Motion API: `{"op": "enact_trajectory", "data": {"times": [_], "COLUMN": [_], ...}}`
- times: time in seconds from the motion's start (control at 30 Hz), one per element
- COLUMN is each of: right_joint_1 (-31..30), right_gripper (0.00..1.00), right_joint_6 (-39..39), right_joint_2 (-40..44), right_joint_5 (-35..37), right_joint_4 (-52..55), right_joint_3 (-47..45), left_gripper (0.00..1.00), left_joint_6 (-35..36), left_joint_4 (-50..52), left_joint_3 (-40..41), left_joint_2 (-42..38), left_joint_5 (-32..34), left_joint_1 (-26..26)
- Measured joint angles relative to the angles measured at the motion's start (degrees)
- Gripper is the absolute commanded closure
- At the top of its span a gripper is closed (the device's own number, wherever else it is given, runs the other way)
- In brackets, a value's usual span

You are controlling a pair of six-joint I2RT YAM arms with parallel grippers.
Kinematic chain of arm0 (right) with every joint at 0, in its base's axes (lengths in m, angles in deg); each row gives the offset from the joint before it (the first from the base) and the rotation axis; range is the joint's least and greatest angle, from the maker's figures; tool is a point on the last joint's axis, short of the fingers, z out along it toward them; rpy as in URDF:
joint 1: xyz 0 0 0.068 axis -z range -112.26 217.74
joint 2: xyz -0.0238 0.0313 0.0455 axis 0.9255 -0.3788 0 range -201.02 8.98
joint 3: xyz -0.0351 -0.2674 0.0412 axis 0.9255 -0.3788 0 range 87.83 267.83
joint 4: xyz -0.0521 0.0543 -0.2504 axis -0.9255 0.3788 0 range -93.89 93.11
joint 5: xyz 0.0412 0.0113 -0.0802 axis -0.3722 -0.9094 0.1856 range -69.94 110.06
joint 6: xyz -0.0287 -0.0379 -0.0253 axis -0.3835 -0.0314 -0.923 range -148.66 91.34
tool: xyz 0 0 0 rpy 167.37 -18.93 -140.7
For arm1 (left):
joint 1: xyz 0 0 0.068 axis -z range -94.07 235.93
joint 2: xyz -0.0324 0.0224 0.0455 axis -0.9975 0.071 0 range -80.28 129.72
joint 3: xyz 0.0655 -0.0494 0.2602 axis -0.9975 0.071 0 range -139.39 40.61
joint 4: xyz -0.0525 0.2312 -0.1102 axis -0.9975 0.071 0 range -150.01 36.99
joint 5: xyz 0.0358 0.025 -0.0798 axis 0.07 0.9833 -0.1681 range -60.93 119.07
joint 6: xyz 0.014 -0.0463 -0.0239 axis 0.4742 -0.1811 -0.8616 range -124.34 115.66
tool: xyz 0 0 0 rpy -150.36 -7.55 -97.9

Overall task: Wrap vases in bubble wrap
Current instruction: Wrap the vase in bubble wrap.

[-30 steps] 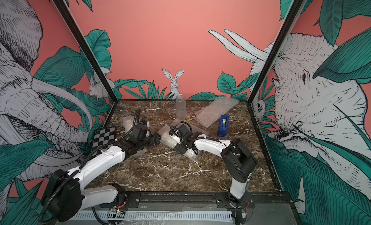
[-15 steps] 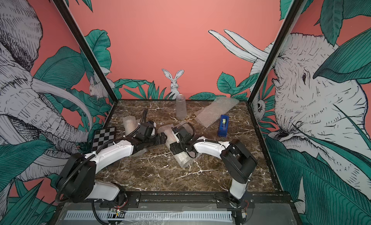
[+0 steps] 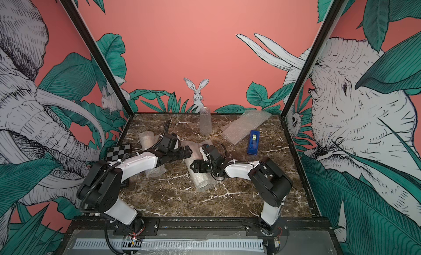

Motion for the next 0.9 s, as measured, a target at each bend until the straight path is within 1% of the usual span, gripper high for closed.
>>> {"op": "enact_trajectory", "data": {"times": [0.3,0.4,0.53,0.7,0.9], "right_joint_1": [0.76,0.90,1.11,1.11,1.11], "right_gripper": [0.25,0.22,0.15,0.08,0.06], "right_joint_6": [2.60,2.93,3.30,3.61,3.58], "right_joint_2": [-0.83,-0.83,-0.74,0.22,3.50], "right_joint_5": [-2.34,-2.54,-2.75,-2.32,-1.73], "right_joint_4": [-3.80,-4.66,-5.70,-5.51,-3.76], "right_joint_3": [-1.18,-1.64,-2.27,-3.39,-5.77], "left_gripper": [0.03,0.05,0.06,0.07,0.07], "left_joint_6": [0.44,0.44,0.46,0.50,0.48], "left_joint_4": [0.79,0.81,0.85,1.88,2.58], "left_joint_3": [-4.09,-5.01,-5.53,-6.49,-7.45], "left_joint_2": [5.01,6.32,6.95,7.52,8.37], "left_joint_5": [-0.92,-1.07,-0.87,0.24,1.99], "left_joint_1": [0.00,0.02,0.13,0.28,0.70]}}
